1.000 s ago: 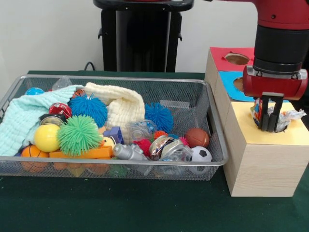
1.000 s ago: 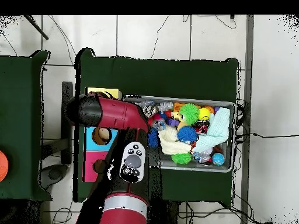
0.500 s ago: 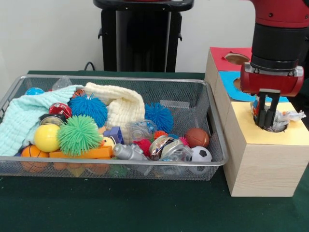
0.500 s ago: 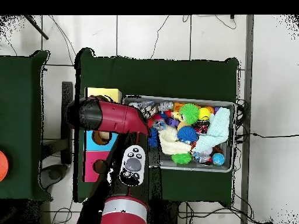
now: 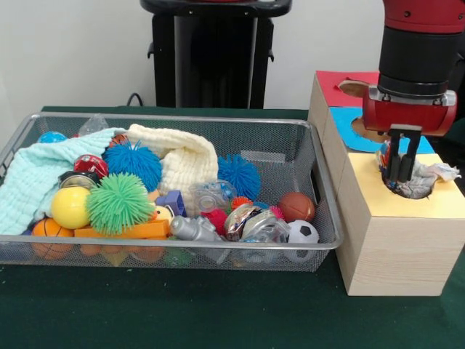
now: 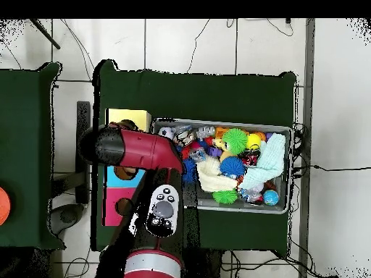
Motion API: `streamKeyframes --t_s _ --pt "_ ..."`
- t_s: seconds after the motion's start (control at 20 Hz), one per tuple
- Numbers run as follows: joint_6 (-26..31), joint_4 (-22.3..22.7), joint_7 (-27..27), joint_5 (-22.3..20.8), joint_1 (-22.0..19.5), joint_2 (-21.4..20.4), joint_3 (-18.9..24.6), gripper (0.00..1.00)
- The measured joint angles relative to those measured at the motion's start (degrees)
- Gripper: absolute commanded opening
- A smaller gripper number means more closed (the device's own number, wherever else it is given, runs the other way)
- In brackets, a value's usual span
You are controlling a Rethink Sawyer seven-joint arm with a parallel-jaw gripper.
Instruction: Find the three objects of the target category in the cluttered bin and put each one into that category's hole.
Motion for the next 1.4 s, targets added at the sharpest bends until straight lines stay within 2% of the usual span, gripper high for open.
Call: streamKeyframes --t_s 0.5,1.4 --pt "0.0 -0.4 0.0 0.7 0.8 0.7 0.0 0.00" --pt "-0.3 -5.0 0.0 0.7 0.8 6.9 0.0 0.00"
